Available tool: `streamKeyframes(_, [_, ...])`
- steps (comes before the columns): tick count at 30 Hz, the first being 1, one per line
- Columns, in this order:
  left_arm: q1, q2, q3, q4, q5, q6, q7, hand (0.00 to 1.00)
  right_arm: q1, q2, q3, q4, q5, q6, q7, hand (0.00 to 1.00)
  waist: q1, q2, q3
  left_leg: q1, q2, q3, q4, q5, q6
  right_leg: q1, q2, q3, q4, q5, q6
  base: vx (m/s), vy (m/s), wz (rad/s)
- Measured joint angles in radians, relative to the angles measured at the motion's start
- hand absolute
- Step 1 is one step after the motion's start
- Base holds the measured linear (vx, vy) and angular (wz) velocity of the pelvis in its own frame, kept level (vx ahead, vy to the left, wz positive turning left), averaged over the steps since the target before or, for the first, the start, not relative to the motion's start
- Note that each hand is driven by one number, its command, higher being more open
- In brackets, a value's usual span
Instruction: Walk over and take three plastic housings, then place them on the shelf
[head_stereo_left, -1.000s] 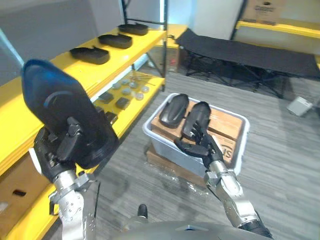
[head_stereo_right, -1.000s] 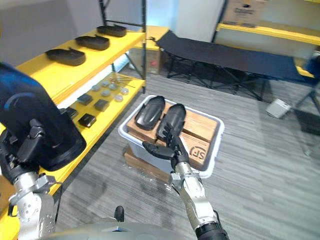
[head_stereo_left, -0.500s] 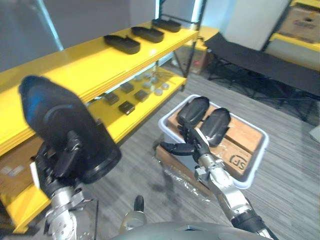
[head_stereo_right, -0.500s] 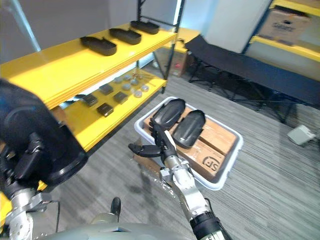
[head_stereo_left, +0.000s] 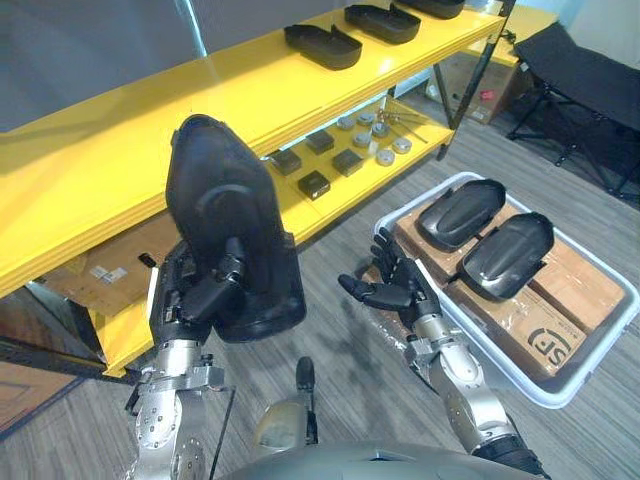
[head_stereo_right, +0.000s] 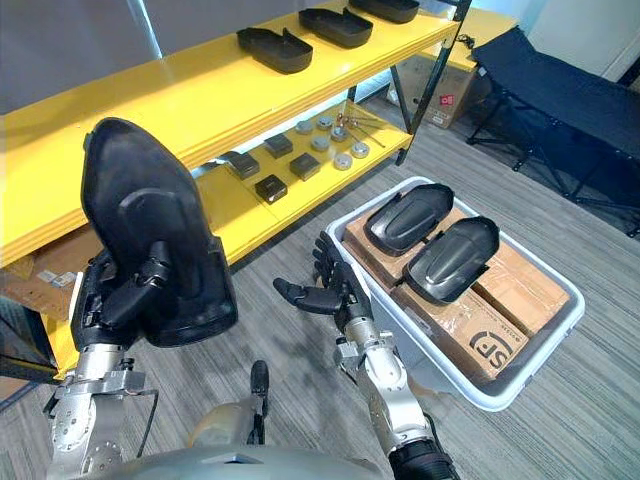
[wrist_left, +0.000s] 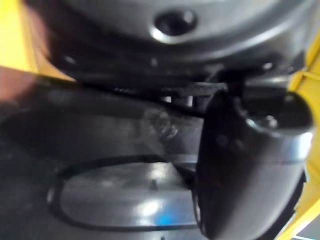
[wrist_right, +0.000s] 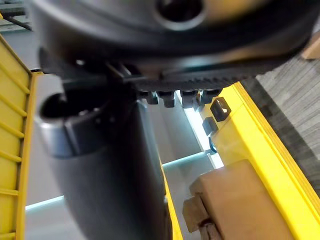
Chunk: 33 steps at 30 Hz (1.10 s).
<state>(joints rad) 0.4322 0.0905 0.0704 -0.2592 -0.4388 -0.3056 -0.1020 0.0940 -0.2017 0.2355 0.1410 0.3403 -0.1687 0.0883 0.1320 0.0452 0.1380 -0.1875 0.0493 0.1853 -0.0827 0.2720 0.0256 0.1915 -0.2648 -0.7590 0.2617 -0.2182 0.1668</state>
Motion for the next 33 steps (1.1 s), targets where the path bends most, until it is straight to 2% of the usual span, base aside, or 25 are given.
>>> streamKeyframes(6, [0.002, 0.001, -0.003, 0.067, -0.040, 0.000, 0.004, 0.00, 0.009, -0.012, -0.009, -0.002, 0.001, -0.010, 0.058, 1.00, 0.000, 0.003, 0.034, -0.006, 0.017, 0.003, 0.046, -0.025, -0.009, -0.019, -0.005, 0.029, 0.066, -0.057, -0.001, -0.07, -0.038, 0.01])
streamKeyframes(11, [0.008, 0.000, -0.001, 0.079, -0.041, 0.000, 0.002, 0.00, 0.007, -0.027, -0.019, -0.007, 0.001, -0.018, 0.058, 1.00, 0.007, -0.004, 0.052, -0.056, 0.019, 0.028, 0.188, -0.104, 0.008, -0.004, -0.029, 0.021, 0.085, -0.075, 0.004, 0.00, 0.010, 0.11])
streamKeyframes(13, [0.005, -0.003, 0.018, 0.079, -0.041, 0.000, -0.012, 0.00, 0.006, -0.013, -0.021, -0.029, 0.000, -0.018, 0.053, 1.00, 0.010, -0.020, 0.061, -0.077, 0.006, 0.028, 0.263, -0.154, 0.012, 0.013, -0.050, 0.021, 0.085, -0.083, 0.014, 0.07, 0.055, 0.10])
streamKeyframes(14, [0.000, -0.005, 0.034, 0.079, -0.041, 0.000, -0.022, 0.00, 0.005, 0.003, -0.028, -0.050, 0.000, -0.019, 0.052, 1.00, 0.015, -0.032, 0.067, -0.092, -0.003, 0.031, 0.327, -0.199, 0.017, 0.027, -0.064, 0.021, 0.084, -0.087, 0.016, 0.13, 0.106, 0.06])
streamKeyframes(15, [-0.002, -0.004, 0.048, 0.077, -0.041, 0.000, -0.035, 0.00, 0.005, 0.013, -0.036, -0.061, 0.000, -0.019, 0.049, 1.00, 0.018, -0.043, 0.073, -0.103, -0.005, 0.042, 0.387, -0.242, 0.023, 0.045, -0.074, 0.020, 0.078, -0.090, 0.010, 0.18, 0.137, 0.00])
streamKeyframes(16, [-0.002, -0.002, 0.062, 0.072, -0.041, 0.000, -0.043, 0.00, 0.008, 0.030, -0.045, -0.069, -0.001, -0.020, 0.048, 1.00, 0.028, -0.059, 0.075, -0.105, -0.007, 0.059, 0.459, -0.309, 0.027, 0.076, -0.082, 0.020, 0.072, -0.099, -0.009, 0.19, 0.108, -0.03])
streamKeyframes(17, [-0.003, -0.003, 0.067, 0.070, -0.041, 0.000, -0.046, 0.00, 0.010, 0.036, -0.051, -0.071, -0.001, -0.022, 0.047, 1.00, 0.028, -0.067, 0.069, -0.107, -0.011, 0.062, 0.484, -0.340, 0.025, 0.089, -0.087, 0.025, 0.095, -0.091, -0.025, 0.26, 0.134, 0.20])
streamKeyframes(18, [-0.016, -0.007, 0.068, 0.070, -0.040, -0.001, -0.043, 0.00, 0.009, 0.039, -0.064, -0.074, -0.001, -0.030, 0.045, 1.00, 0.021, -0.070, 0.063, -0.108, -0.031, 0.044, 0.510, -0.371, 0.035, 0.039, -0.137, 0.078, 0.240, -0.056, -0.091, 0.27, 0.188, 0.50])
streamKeyframes(19, [-0.023, -0.006, 0.065, 0.060, -0.038, 0.000, -0.044, 0.00, 0.006, 0.040, -0.078, -0.074, -0.001, -0.037, 0.039, 1.00, 0.001, -0.075, 0.058, -0.093, -0.054, 0.023, 0.495, -0.382, 0.046, -0.042, -0.186, 0.163, 0.410, 0.038, -0.132, 0.28, 0.218, 0.61])
streamKeyframes(20, [-0.026, -0.004, 0.066, 0.050, -0.039, -0.001, -0.041, 0.00, 0.003, 0.042, -0.087, -0.073, -0.002, -0.039, 0.038, 1.00, -0.005, -0.076, 0.059, -0.078, -0.060, 0.010, 0.480, -0.386, 0.050, -0.083, -0.204, 0.204, 0.487, 0.064, -0.135, 0.27, 0.177, 0.54])
streamKeyframes(21, [-0.043, 0.001, 0.066, 0.037, -0.039, 0.000, -0.027, 0.00, -0.001, 0.043, -0.106, -0.073, -0.005, -0.043, 0.039, 1.00, -0.011, -0.075, 0.060, -0.051, -0.072, -0.019, 0.453, -0.391, 0.059, -0.159, -0.201, 0.257, 0.586, 0.003, -0.114, 0.24, 0.086, 0.33])
streamKeyframes(22, [-0.050, -0.001, 0.067, 0.030, -0.040, 0.000, -0.016, 0.00, -0.005, 0.041, -0.116, -0.072, -0.015, -0.043, 0.040, 1.00, -0.015, -0.072, 0.062, -0.028, -0.075, -0.027, 0.433, -0.390, 0.062, -0.190, -0.188, 0.272, 0.602, -0.033, -0.122, 0.34, 0.105, 0.32])
streamKeyframes(23, [-0.054, -0.002, 0.066, 0.012, -0.042, 0.000, 0.003, 0.00, -0.016, 0.040, -0.140, -0.073, -0.020, -0.043, 0.053, 1.00, -0.028, -0.052, 0.066, 0.035, -0.077, -0.046, 0.387, -0.392, 0.064, -0.258, -0.127, 0.293, 0.552, -0.077, -0.152, 0.27, 0.100, 0.22])
streamKeyframes(25, [-0.084, -0.001, 0.062, 0.012, -0.041, 0.000, 0.014, 0.00, -0.016, 0.038, -0.174, -0.079, -0.020, -0.053, 0.061, 1.00, -0.042, -0.029, 0.065, 0.077, -0.079, -0.077, 0.354, -0.395, 0.062, -0.345, -0.045, 0.346, 0.457, -0.085, -0.161, 0.23, 0.079, 0.55])
streamKeyframes(26, [-0.115, 0.001, 0.052, 0.013, -0.040, 0.000, 0.025, 0.00, -0.014, 0.037, -0.202, -0.087, -0.018, -0.060, 0.061, 1.00, -0.065, -0.021, 0.063, 0.090, -0.089, -0.124, 0.341, -0.398, 0.062, -0.417, 0.010, 0.417, 0.353, -0.064, -0.128, 0.25, 0.032, 1.10])
streamKeyframes(28, [-0.149, 0.007, 0.028, 0.022, -0.036, 0.000, 0.042, 0.00, 0.002, 0.023, -0.235, -0.100, 0.012, -0.056, 0.080, 1.00, -0.095, -0.028, 0.063, 0.126, -0.119, -0.193, 0.329, -0.398, 0.048, -0.462, 0.044, 0.504, 0.136, 0.019, -0.063, 0.38, -0.063, 1.26])
streamKeyframes(29, [-0.149, 0.009, 0.022, 0.025, -0.029, 0.000, 0.052, 0.00, 0.013, 0.013, -0.236, -0.108, 0.037, -0.052, 0.094, 1.00, -0.098, -0.031, 0.061, 0.140, -0.130, -0.214, 0.328, -0.407, 0.041, -0.461, 0.043, 0.521, 0.096, 0.045, -0.065, 0.49, -0.235, 1.65])
streamKeyframes(30, [-0.148, 0.018, 0.022, 0.026, -0.017, 0.000, 0.075, 0.00, 0.052, -0.011, -0.241, -0.134, 0.096, -0.049, 0.159, 1.00, -0.111, -0.053, 0.045, 0.162, -0.165, -0.301, 0.369, -0.473, 0.037, -0.445, 0.050, 0.598, 0.060, 0.093, -0.091, 0.47, -0.314, 1.62])
streamKeyframes(31, [-0.148, 0.031, 0.025, 0.028, -0.020, -0.001, 0.081, 0.00, 0.066, -0.024, -0.247, -0.148, 0.117, -0.038, 0.187, 1.00, -0.110, -0.066, 0.036, 0.155, -0.163, -0.310, 0.427, -0.531, 0.031, -0.410, 0.066, 0.624, 0.046, 0.107, -0.098, 0.56, -0.431, 1.84])
streamKeyframes(32, [-0.136, 0.025, 0.024, 0.038, -0.022, -0.001, 0.084, 0.00, 0.071, -0.049, -0.254, -0.147, 0.118, -0.024, 0.201, 1.00, -0.108, -0.040, 0.026, 0.158, -0.113, -0.290, 0.469, -0.579, 0.014, -0.384, 0.084, 0.585, 0.063, 0.118, -0.098, 0.39, -0.357, 1.02])
streamKeyframes(33, [-0.115, 0.021, 0.027, 0.037, -0.023, -0.001, 0.086, 0.00, 0.071, -0.059, -0.255, -0.145, 0.118, -0.014, 0.205, 1.00, -0.104, -0.027, 0.017, 0.167, -0.080, -0.269, 0.488, -0.590, 0.008, -0.364, 0.091, 0.570, 0.055, 0.118, -0.099, 0.47, -0.320, 0.96])
